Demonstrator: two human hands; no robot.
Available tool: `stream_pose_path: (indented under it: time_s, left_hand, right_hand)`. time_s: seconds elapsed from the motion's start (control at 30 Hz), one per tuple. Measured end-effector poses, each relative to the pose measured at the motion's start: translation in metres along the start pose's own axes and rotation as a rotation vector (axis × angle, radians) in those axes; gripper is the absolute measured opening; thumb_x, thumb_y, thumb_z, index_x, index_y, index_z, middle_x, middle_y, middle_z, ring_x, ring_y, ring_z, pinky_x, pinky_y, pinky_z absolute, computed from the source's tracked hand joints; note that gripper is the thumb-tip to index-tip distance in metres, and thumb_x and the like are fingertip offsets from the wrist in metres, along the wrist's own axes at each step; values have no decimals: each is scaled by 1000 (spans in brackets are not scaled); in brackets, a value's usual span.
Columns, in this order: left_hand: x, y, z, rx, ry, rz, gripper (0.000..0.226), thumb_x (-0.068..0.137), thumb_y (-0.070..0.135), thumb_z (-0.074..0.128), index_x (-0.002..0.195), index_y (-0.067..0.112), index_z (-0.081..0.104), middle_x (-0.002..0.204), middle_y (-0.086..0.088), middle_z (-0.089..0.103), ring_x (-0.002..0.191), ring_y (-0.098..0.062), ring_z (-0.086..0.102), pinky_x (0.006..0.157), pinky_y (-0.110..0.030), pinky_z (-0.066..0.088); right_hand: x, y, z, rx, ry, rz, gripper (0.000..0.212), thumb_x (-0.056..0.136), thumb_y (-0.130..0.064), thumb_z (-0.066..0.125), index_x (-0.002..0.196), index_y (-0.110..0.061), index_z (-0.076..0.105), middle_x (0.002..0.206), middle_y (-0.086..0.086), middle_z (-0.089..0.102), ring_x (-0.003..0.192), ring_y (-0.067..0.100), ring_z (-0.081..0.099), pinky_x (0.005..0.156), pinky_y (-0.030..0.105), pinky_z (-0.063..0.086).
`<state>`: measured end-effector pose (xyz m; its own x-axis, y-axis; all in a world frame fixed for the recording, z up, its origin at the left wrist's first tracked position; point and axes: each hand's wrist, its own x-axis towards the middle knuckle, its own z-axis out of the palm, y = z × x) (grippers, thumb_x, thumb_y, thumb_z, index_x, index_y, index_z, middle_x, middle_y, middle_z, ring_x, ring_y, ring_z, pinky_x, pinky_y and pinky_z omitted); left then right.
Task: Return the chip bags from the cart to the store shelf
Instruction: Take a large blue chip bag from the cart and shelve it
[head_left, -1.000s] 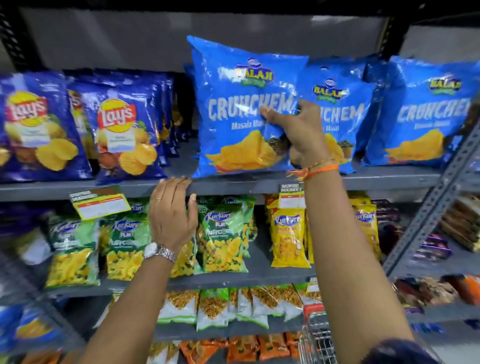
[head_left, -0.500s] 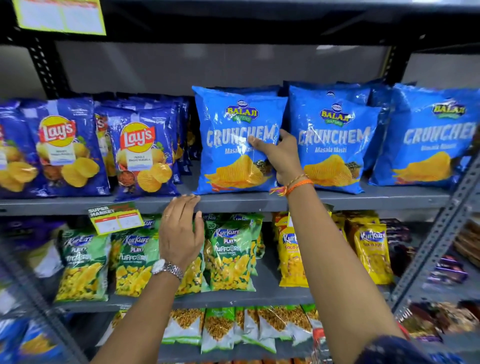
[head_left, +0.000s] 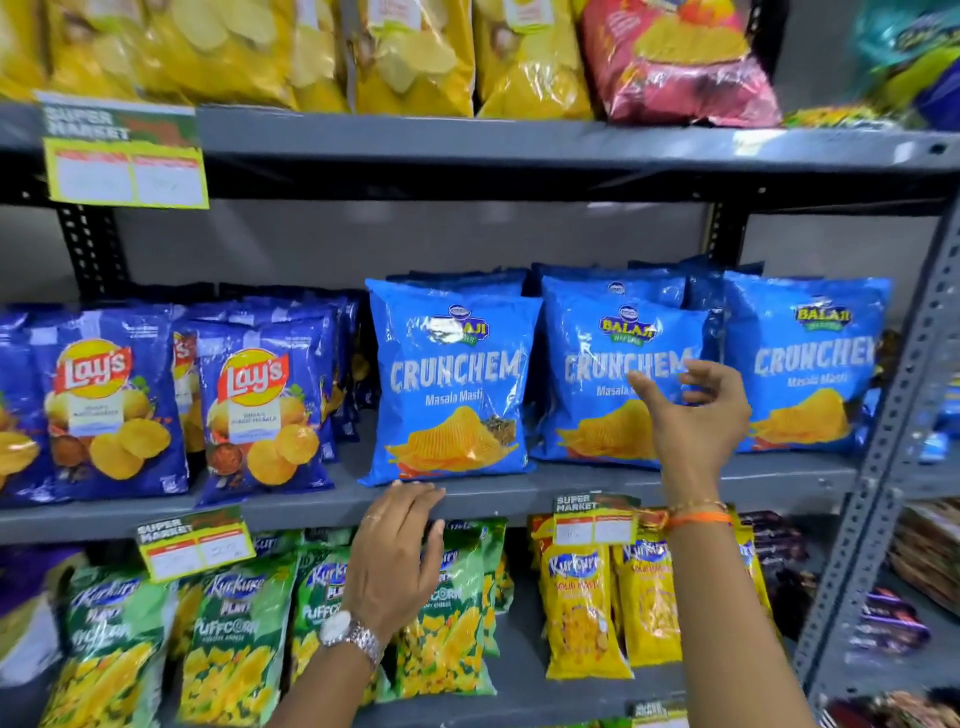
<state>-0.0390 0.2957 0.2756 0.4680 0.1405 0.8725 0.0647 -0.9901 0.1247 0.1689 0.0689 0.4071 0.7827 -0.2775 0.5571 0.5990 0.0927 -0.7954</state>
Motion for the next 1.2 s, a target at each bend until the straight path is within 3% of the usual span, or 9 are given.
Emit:
stream_pose_path:
  time_s: [0.13,0.3,0.47,0.63,0.8,0.9,1.03,1.13,1.2]
  left_hand:
    - [1,4,7,-7,-6,10,38,98,27,46,124,9,68,119,-4,70,116,-15,56,115,-28,33]
    - [-1,-1,11,9,-3,21,39,98,26,47,126,9,67,121,-4,70,117,-17,57,110,-34,39]
    - [0,-2,13,16,17,34,38,97,25,48,125,9,67,120,-4,69,117,-16,55,110,-31,35]
    - [-1,-1,16,11,48,31,36,96,23,48,123,9,67,118,-4,69,114,-17,56,106,-32,38]
    - [-2,-1,19,0,45,13,35,96,23,49,122,9,67,118,-4,69,113,-18,58,105,-35,41]
    - [-1,1,18,2,41,10,34,97,23,48,122,9,67,118,-4,69,113,-18,59,105,-35,41]
    - [0,0,13,-3,24,14,35,97,23,48,122,9,67,118,-4,69,113,-19,59,105,-35,41]
    - [-3,-2,8,0,24,18,37,96,21,48,124,8,69,120,-5,68,115,-20,58,108,-38,41]
    - [-6,-7,5,6,35,11,38,95,19,48,124,7,69,121,-6,68,116,-21,59,113,-38,39]
  right_hand:
    - [26,27,-8,-214,-304,183,107,51,-38,100,138,-12,44,131,2,58,122,21,56,109,44,50]
    - [52,41,-11,-9,-627,150,104,51,-11,98,138,-16,41,131,0,63,108,0,67,98,29,60]
    - [70,44,-15,84,-661,-2,106,51,-2,98,143,-14,45,136,4,66,124,10,66,91,22,61]
    - [78,49,-18,77,-651,13,107,47,-16,100,141,-18,49,128,-7,71,119,5,69,85,18,61]
    - [81,55,-17,52,-676,17,114,51,-15,100,149,-22,40,138,-2,65,127,11,65,99,40,61]
    - [77,55,-19,61,-640,40,129,56,-9,99,159,-27,24,153,-1,52,139,19,55,109,51,53]
    - [51,42,-22,-118,-368,-21,134,49,-47,98,159,-31,22,155,0,44,134,20,47,113,45,47]
    - [14,21,-11,-299,-43,-185,120,49,-59,91,148,-15,40,141,8,53,127,29,49,109,52,43]
    - [-15,8,8,-254,9,-283,96,59,-50,91,136,-9,51,128,9,57,118,27,52,105,51,44]
